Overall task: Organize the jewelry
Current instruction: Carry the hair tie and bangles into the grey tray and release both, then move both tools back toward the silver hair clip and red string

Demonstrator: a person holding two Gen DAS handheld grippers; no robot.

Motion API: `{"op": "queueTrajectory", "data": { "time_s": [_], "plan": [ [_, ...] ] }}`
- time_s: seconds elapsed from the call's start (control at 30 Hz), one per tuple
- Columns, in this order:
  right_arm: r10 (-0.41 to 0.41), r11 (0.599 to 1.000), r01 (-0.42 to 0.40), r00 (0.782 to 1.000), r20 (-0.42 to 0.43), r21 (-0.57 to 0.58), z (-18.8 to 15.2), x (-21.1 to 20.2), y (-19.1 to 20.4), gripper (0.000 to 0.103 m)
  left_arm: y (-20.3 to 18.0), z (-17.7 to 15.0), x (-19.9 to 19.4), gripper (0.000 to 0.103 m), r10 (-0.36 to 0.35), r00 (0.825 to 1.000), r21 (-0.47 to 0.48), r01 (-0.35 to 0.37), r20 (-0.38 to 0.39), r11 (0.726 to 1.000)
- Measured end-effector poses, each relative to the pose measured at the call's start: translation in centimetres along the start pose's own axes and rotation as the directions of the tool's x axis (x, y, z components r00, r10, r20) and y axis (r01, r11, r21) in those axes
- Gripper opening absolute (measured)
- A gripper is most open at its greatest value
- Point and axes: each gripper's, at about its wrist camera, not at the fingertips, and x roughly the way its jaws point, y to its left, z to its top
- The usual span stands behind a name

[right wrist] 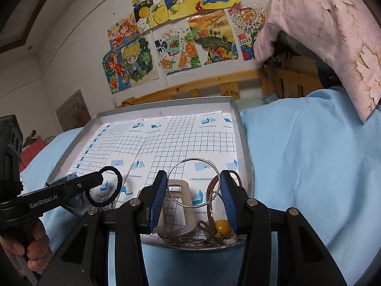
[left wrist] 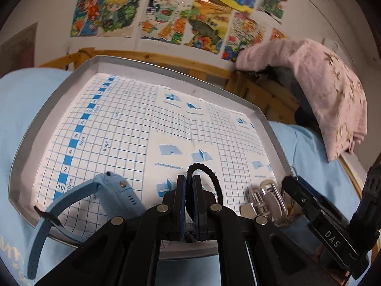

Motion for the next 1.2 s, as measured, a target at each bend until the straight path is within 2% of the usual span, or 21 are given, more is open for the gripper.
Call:
{"op": "queueTrajectory", "data": {
  "time_s": [0.1, 0.17, 0.27, 0.37, 0.4, 0.43, 0.47, 0.57, 0.63, 0.7, 0.83, 1.0, 1.2],
  "plan": [
    [0.004, 1.0, -0.004, 1.0, 0.0, 0.014, -0.3, -0.3, -0.3, 0.041, 0.3, 0.1, -0.1, 0.007, -0.016, 1.0, -0.034, 0.016, 0.012, 0.999],
    [0.009, 1.0, -0.009, 1.0, -0.002, 0.024, -0.4, -0.3, -0.6, 0.051, 0.3, 0.1, -0.2, 0.012, -0.007, 1.0, -0.028, 0.007, 0.013, 1.0],
    [0.014, 0.999, -0.014, 1.0, 0.004, 0.033, -0.4, -0.5, -0.8, 0.054, 0.0, 0.1, -0.6, 0.024, -0.002, 1.0, -0.012, 0.003, 0.028, 1.0],
    [0.015, 0.999, -0.016, 1.0, 0.016, 0.046, -0.3, -0.7, -1.0, 0.054, -0.1, 0.2, -1.8, 0.046, -0.001, 0.998, -0.025, 0.003, 0.069, 1.0],
    [0.016, 0.999, -0.017, 1.0, 0.024, 0.051, -0.2, -1.0, -1.2, 0.054, 0.0, 0.2, -2.4, 0.061, 0.0, 0.996, -0.031, 0.003, 0.088, 1.0],
    [0.015, 0.998, -0.017, 0.999, 0.037, 0.055, -0.1, -1.4, -1.2, 0.057, -0.1, 0.2, -3.0, 0.073, 0.002, 0.994, -0.037, 0.002, 0.11, 0.999],
    [0.014, 0.998, -0.016, 0.999, 0.045, 0.057, 0.0, -1.7, -1.3, 0.063, -0.1, 0.1, -4.0, 0.077, 0.013, 0.99, -0.045, -0.007, 0.139, 0.999],
    [0.005, 0.999, -0.009, 0.996, 0.093, 0.045, 0.5, -3.5, -1.0, 0.07, -0.2, 0.2, -6.1, 0.083, 0.029, 0.985, -0.047, -0.021, 0.172, 0.999],
    [0.002, 0.999, -0.006, 0.993, 0.117, 0.039, 1.0, -4.8, -0.7, 0.075, -0.1, 0.3, -7.9, 0.094, 0.043, 0.98, -0.046, -0.035, 0.194, 0.998],
    [0.004, 0.999, -0.009, 0.99, 0.144, 0.032, 1.6, -6.3, -0.2, 0.081, 0.1, 0.2, -10.2, 0.101, 0.065, 0.969, -0.052, -0.055, 0.238, 0.997],
    [0.015, 1.0, -0.014, 0.977, 0.211, -0.004, 2.8, -10.9, 1.8, 0.096, 0.4, 0.0, -14.2, 0.103, 0.096, 0.956, -0.055, -0.084, 0.279, 0.995],
    [0.03, 0.999, -0.018, 0.964, 0.263, -0.048, 2.5, -16.5, 4.0, 0.1, 1.0, -1.5, -19.4, 0.103, 0.126, 0.936, -0.059, -0.113, 0.327, 0.992],
    [0.056, 0.997, -0.04, 0.958, 0.28, -0.063, 0.2, -22.3, 6.5, 0.101, 2.4, -4.7, -25.1, 0.103, 0.142, 0.922, -0.075, -0.123, 0.361, 0.99]
  ]
}}
